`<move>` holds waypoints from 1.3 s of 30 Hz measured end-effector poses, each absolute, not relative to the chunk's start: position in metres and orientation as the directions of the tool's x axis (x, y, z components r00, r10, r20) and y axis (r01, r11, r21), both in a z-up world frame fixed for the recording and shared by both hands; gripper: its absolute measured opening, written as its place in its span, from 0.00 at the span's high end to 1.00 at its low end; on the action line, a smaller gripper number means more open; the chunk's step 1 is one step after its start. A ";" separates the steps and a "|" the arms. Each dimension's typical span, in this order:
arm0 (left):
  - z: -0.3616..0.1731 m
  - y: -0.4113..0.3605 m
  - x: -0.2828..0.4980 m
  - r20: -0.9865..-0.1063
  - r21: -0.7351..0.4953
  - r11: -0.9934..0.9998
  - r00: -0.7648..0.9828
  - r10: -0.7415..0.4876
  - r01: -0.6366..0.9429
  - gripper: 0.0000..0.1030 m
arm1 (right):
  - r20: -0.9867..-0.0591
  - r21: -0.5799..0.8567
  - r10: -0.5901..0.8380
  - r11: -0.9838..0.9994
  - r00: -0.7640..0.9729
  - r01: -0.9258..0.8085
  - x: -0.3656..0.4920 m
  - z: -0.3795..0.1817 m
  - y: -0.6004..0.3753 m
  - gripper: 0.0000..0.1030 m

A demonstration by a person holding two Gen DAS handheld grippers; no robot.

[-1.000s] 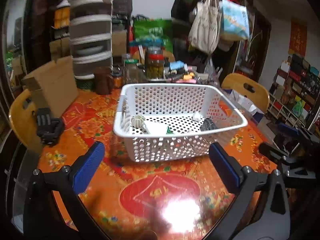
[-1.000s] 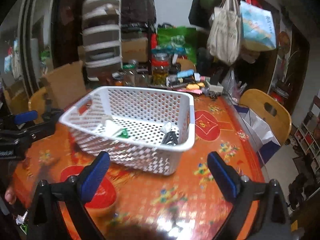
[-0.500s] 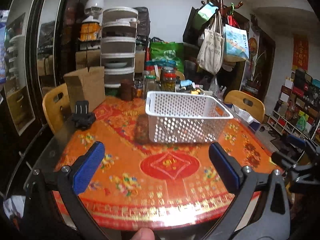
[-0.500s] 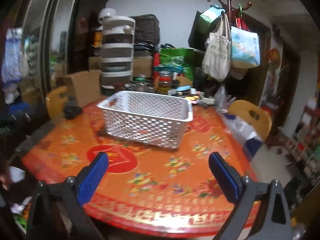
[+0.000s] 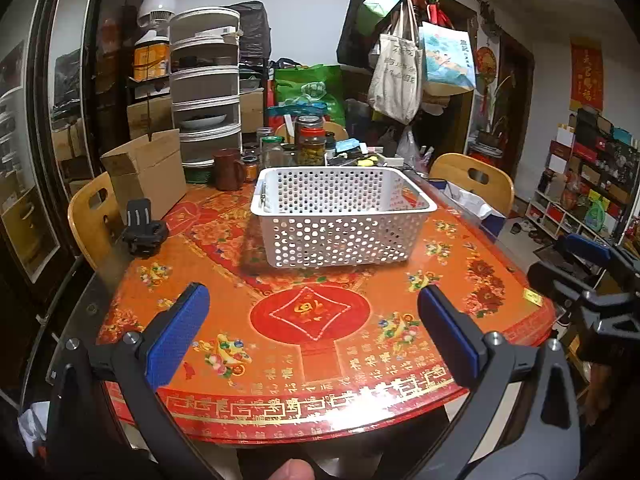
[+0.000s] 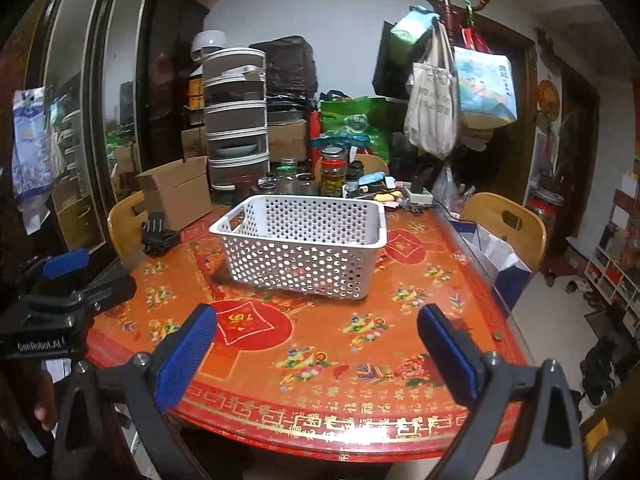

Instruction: Organize soft objects

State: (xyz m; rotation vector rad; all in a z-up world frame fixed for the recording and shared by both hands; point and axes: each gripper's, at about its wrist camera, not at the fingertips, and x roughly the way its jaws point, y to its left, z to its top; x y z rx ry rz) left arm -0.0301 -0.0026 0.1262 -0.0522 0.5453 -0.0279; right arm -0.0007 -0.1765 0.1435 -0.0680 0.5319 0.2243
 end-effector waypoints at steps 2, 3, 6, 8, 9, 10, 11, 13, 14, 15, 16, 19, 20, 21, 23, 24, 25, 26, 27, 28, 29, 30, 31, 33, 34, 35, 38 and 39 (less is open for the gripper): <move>0.127 -0.002 -0.024 -0.517 -0.059 0.998 0.855 -0.037 0.008 0.00 | -0.514 -0.006 0.182 0.976 0.838 -0.216 0.004 0.143 -0.180 0.03; 0.127 -0.003 -0.022 -0.516 -0.055 0.998 0.856 -0.033 0.005 0.00 | -0.520 -0.007 0.177 0.977 0.836 -0.211 0.007 0.141 -0.181 0.03; 0.127 -0.003 -0.018 -0.517 -0.038 0.999 0.856 -0.014 -0.007 0.00 | -0.532 -0.003 0.173 0.979 0.829 -0.206 0.013 0.138 -0.183 0.03; 0.125 -0.004 -0.015 -0.521 -0.036 0.999 0.854 -0.011 -0.010 0.00 | -0.540 -0.006 0.172 0.978 0.824 -0.208 0.015 0.135 -0.182 0.03; 0.124 -0.003 -0.014 -0.523 -0.037 0.999 0.852 -0.013 -0.008 0.00 | -0.542 -0.007 0.172 0.978 0.823 -0.209 0.016 0.135 -0.181 0.03; 0.124 -0.003 -0.013 -0.524 -0.039 0.999 0.851 -0.014 -0.008 0.00 | -0.544 -0.008 0.173 0.977 0.821 -0.211 0.017 0.134 -0.180 0.03; 0.124 -0.003 -0.013 -0.525 -0.040 0.999 0.851 -0.014 -0.008 0.00 | -0.545 -0.011 0.173 0.977 0.820 -0.214 0.017 0.133 -0.179 0.03; 0.123 -0.002 -0.014 -0.525 -0.040 0.999 0.851 -0.012 -0.011 0.00 | -0.545 -0.014 0.174 0.976 0.820 -0.216 0.017 0.132 -0.178 0.03; 0.122 -0.002 -0.014 -0.524 -0.038 0.999 0.852 -0.010 -0.012 0.00 | -0.546 -0.013 0.173 0.976 0.820 -0.215 0.017 0.132 -0.178 0.03; 0.122 -0.001 -0.014 -0.524 -0.038 0.999 0.852 -0.010 -0.011 0.00 | -0.546 -0.012 0.175 0.976 0.820 -0.217 0.017 0.132 -0.178 0.03; 0.121 -0.001 -0.014 -0.524 -0.037 0.999 0.851 -0.009 -0.012 0.00 | -0.545 -0.013 0.175 0.976 0.820 -0.216 0.017 0.132 -0.178 0.03; 0.119 0.000 -0.013 -0.527 -0.039 0.999 0.850 -0.014 -0.008 0.00 | -0.547 -0.012 0.171 0.977 0.820 -0.212 0.018 0.131 -0.177 0.03; 0.119 0.000 -0.014 -0.528 -0.038 0.999 0.849 -0.013 -0.009 0.00 | -0.548 -0.010 0.172 0.977 0.819 -0.212 0.018 0.131 -0.177 0.03; 0.118 0.000 -0.014 -0.528 -0.037 0.999 0.849 -0.012 -0.009 0.00 | -0.549 -0.007 0.173 0.977 0.818 -0.212 0.019 0.131 -0.177 0.03; 0.117 0.000 -0.015 -0.528 -0.038 0.999 0.849 -0.013 -0.008 0.00 | -0.550 -0.007 0.176 0.977 0.816 -0.215 0.019 0.131 -0.176 0.03; 0.117 0.000 -0.015 -0.528 -0.038 0.999 0.849 -0.013 -0.008 0.00 | -0.550 -0.008 0.175 0.977 0.817 -0.215 0.019 0.130 -0.176 0.03; 0.117 0.000 -0.015 -0.527 -0.037 0.999 0.850 -0.013 -0.008 0.00 | -0.549 -0.011 0.174 0.977 0.817 -0.215 0.019 0.130 -0.175 0.03; 0.116 0.000 -0.015 -0.527 -0.038 0.999 0.850 -0.012 -0.009 0.00 | -0.549 -0.014 0.173 0.976 0.818 -0.216 0.018 0.130 -0.174 0.03; 0.117 0.000 -0.015 -0.529 -0.038 0.999 0.849 -0.012 -0.009 0.00 | -0.548 -0.016 0.172 0.976 0.818 -0.216 0.018 0.130 -0.174 0.03; 0.116 0.000 -0.015 -0.530 -0.038 0.999 0.848 -0.012 -0.009 0.00 | -0.548 -0.017 0.172 0.976 0.819 -0.216 0.017 0.130 -0.174 0.03; 0.115 0.000 -0.015 -0.531 -0.040 0.999 0.847 -0.013 -0.010 0.00 | -0.548 -0.018 0.171 0.976 0.819 -0.216 0.017 0.130 -0.174 0.03; 0.115 0.000 -0.016 -0.531 -0.041 0.999 0.847 -0.012 -0.011 0.00 | -0.547 -0.017 0.172 0.976 0.819 -0.216 0.017 0.131 -0.174 0.03; 0.114 0.000 -0.016 -0.532 -0.043 0.999 0.847 -0.013 -0.011 0.00 | -0.547 -0.016 0.172 0.976 0.819 -0.216 0.017 0.131 -0.174 0.03; 0.114 0.000 -0.016 -0.534 -0.045 0.999 0.846 -0.015 -0.011 0.00 | -0.547 -0.015 0.174 0.976 0.819 -0.217 0.017 0.131 -0.174 0.03; 0.113 0.000 -0.016 -0.534 -0.047 0.999 0.845 -0.017 -0.010 0.00 | -0.547 -0.014 0.174 0.976 0.819 -0.217 0.016 0.130 -0.174 0.03; 0.113 0.000 -0.016 -0.534 -0.048 0.999 0.845 -0.018 -0.009 0.00 | -0.547 -0.014 0.175 0.976 0.819 -0.218 0.017 0.131 -0.174 0.03; 0.113 -0.001 -0.016 -0.535 -0.047 0.999 0.845 -0.016 -0.010 0.00 | -0.549 -0.012 0.178 0.975 0.817 -0.220 0.016 0.131 -0.175 0.03; 0.113 -0.001 -0.016 -0.535 -0.047 0.999 0.844 -0.017 -0.009 0.00 | -0.549 -0.011 0.178 0.975 0.817 -0.220 0.016 0.131 -0.175 0.03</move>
